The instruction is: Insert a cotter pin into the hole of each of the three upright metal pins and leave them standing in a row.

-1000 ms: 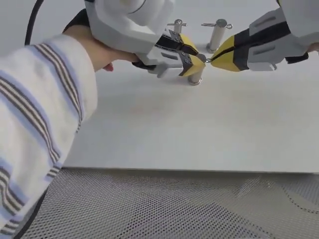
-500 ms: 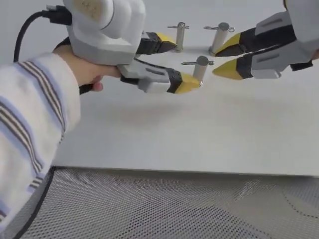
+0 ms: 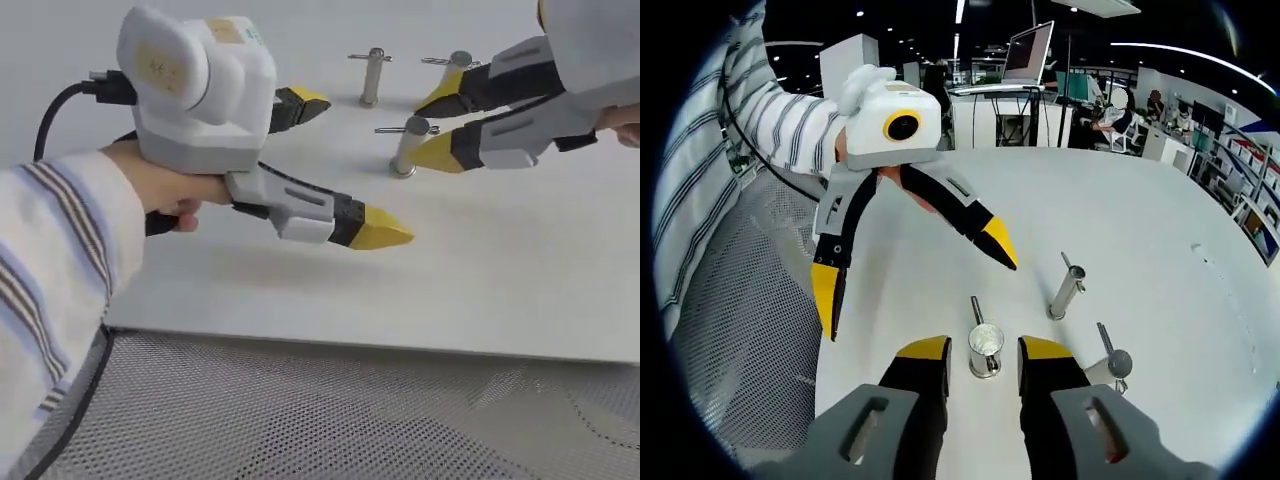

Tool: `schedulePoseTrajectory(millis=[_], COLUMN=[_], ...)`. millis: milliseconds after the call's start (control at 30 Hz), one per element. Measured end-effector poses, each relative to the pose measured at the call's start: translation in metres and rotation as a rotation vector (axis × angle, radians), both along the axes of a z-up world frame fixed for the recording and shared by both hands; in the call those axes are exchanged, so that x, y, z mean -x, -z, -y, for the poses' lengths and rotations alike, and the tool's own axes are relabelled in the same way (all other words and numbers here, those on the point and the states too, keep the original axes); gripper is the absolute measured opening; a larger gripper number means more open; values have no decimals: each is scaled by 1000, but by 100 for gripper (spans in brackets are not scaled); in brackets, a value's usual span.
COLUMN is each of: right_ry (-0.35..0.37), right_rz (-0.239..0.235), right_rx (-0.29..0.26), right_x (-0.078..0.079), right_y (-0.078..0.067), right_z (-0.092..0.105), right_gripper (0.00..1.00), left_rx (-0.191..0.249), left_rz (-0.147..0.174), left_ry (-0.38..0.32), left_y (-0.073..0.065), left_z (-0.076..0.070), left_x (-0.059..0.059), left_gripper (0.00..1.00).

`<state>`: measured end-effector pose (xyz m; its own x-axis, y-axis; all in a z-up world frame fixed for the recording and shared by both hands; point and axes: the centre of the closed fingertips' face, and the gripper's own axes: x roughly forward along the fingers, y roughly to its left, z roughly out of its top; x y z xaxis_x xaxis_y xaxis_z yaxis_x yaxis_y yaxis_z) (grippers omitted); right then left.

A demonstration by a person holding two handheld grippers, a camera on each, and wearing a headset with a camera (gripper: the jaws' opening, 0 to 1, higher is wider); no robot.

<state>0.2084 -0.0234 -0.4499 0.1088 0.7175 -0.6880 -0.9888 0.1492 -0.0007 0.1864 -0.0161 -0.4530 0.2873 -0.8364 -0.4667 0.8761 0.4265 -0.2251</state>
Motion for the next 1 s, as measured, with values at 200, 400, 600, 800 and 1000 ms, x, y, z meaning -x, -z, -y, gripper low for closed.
schedulePoseTrajectory(millis=[200, 400, 600, 800, 1000], right_ry=[-15, -26, -32, -19, -24], right_rz=[-5, -11, -22, -10, -4], right_rx=[6, 9, 9, 31, -2], right_x=[0, -1, 0, 1, 0], right_y=[5, 9, 9, 9, -5], right_z=[-4, -2, -3, -2, 13], right_gripper=[20, 10, 9, 8, 8], left_rx=[-8, -9, -13, -26, -25], left_rz=[-12, -13, -12, -17, -20], left_ry=[8, -1, -8, -9, -10], left_y=[3, 3, 1, 2, -1], left_z=[-1, -3, -4, -3, -3], left_x=[6, 6, 6, 8, 9], left_gripper=[99, 99, 99, 99, 99])
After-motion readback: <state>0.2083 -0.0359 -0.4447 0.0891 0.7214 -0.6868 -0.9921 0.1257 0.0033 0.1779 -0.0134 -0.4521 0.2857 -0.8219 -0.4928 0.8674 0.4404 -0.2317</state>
